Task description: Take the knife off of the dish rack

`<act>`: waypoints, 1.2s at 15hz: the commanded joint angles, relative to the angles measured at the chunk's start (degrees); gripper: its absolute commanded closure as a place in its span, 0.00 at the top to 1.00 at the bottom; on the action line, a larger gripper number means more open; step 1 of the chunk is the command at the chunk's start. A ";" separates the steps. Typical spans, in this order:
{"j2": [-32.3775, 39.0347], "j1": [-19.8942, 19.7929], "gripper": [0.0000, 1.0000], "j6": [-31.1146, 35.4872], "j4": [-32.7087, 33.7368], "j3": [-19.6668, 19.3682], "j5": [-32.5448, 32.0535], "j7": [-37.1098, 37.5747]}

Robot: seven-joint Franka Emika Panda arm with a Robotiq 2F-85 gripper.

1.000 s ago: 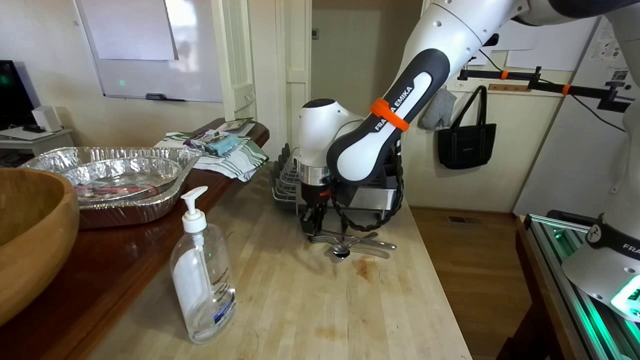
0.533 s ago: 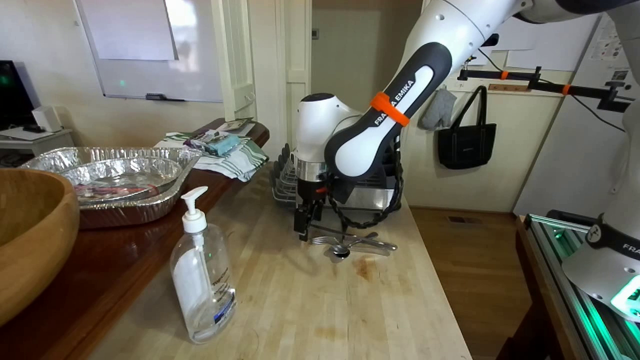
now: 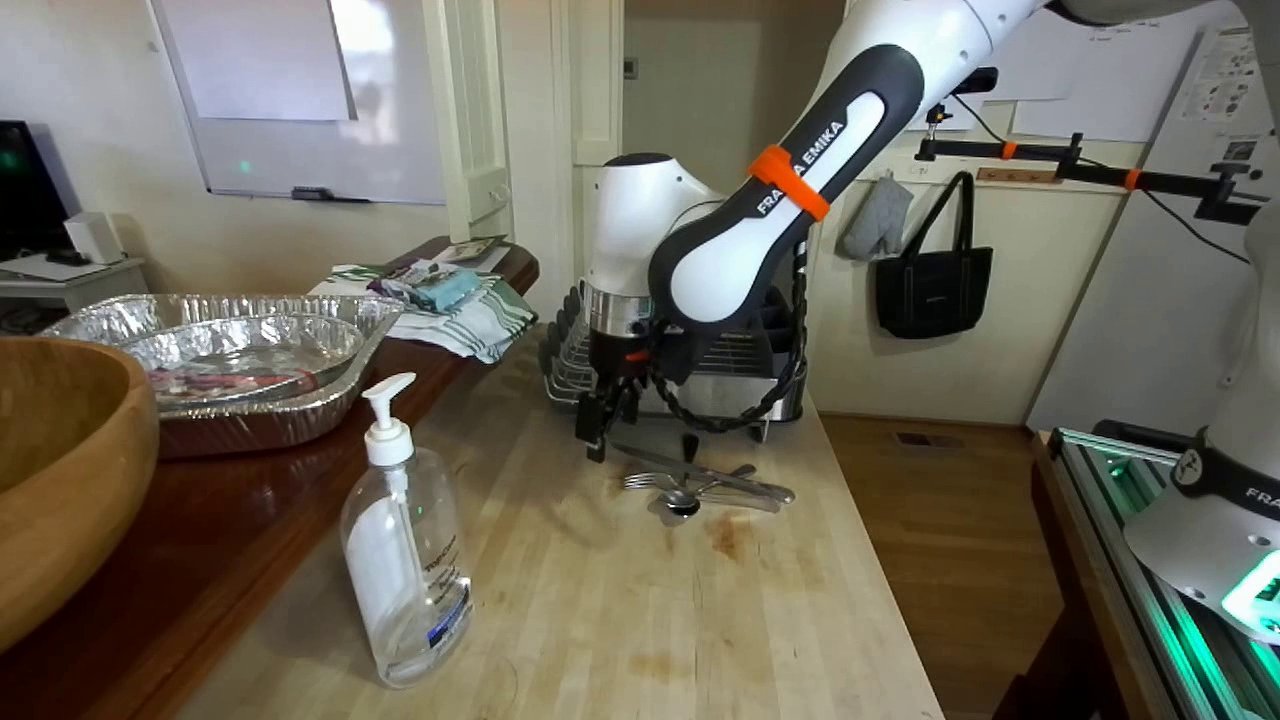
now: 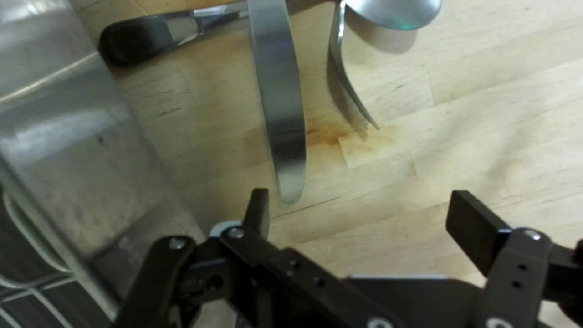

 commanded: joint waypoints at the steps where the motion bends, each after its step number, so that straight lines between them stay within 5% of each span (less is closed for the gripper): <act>1: -5.33 1.41 1.00 -3.56 -3.76 -0.79 1.03 3.92; 17: -28.89 -0.55 1.00 -29.77 -12.93 0.38 -0.77 11.57; 18: -25.32 -0.57 1.00 -28.45 -9.72 0.78 -0.80 11.82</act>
